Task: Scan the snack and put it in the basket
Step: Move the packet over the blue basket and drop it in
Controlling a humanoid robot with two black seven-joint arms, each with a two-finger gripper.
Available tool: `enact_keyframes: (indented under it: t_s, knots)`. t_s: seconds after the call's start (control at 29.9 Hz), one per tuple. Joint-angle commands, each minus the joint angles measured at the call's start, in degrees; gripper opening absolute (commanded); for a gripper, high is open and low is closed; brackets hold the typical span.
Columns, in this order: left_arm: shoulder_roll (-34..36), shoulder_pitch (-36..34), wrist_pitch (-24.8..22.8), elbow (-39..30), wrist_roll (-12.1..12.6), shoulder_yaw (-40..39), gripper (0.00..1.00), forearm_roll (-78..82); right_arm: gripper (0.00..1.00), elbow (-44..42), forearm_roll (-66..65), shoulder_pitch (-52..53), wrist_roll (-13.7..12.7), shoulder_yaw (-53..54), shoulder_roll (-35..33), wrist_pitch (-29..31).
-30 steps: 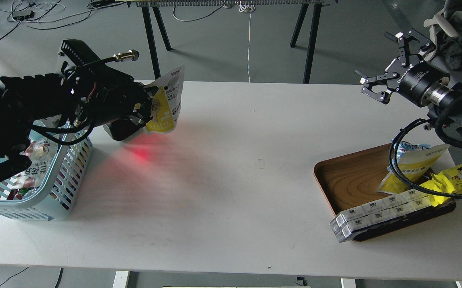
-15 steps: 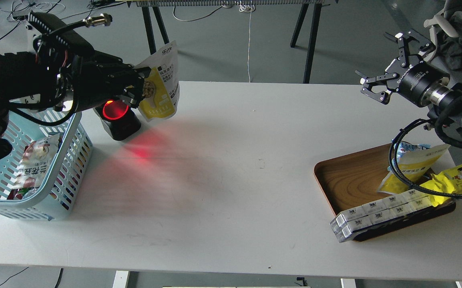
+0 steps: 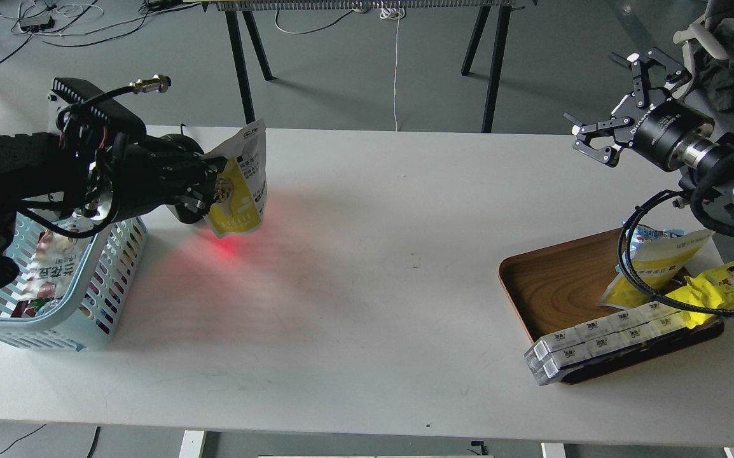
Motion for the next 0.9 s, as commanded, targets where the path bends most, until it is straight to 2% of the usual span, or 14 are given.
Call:
enact_keyframes:
  t_s: [0.0,0.27,0.33,0.5,0.67,0.87]
  knots:
    - [0.7,0.3,0.0,0.0,-0.1,-0.2,0.01,0.0,1.0,0.0,0.0,0.0,-0.1,0.0,0.0,0.0]
    - [6.0,0.1,0.0,-0.1,-0.7,-6.6,0.01,-5.3,1.0,0.0,0.0,0.3,0.0,-1.1,0.1,-0.1]
    - [8.0,-0.4,0.0,-0.1,-1.7,-9.0,0.01,-7.0,1.0,-0.1,0.0,0.3,0.0,-1.1,0.1,-0.1]
    - [15.2,-1.4,0.0,0.7,-9.2,-15.5,0.01,-7.4,1.0,-0.1,0.0,0.3,0.0,-1.1,0.1,-0.1]
    - [23.0,-1.5,0.0,4.0,-17.6,-17.1,0.01,-7.2,1.0,0.0,0.0,0.3,0.0,-1.1,0.1,-0.1]
    - [29.6,-1.3,0.0,9.4,-23.5,-14.1,0.01,-7.3,1.0,0.0,0.0,0.3,0.1,-1.1,0.2,-0.1]
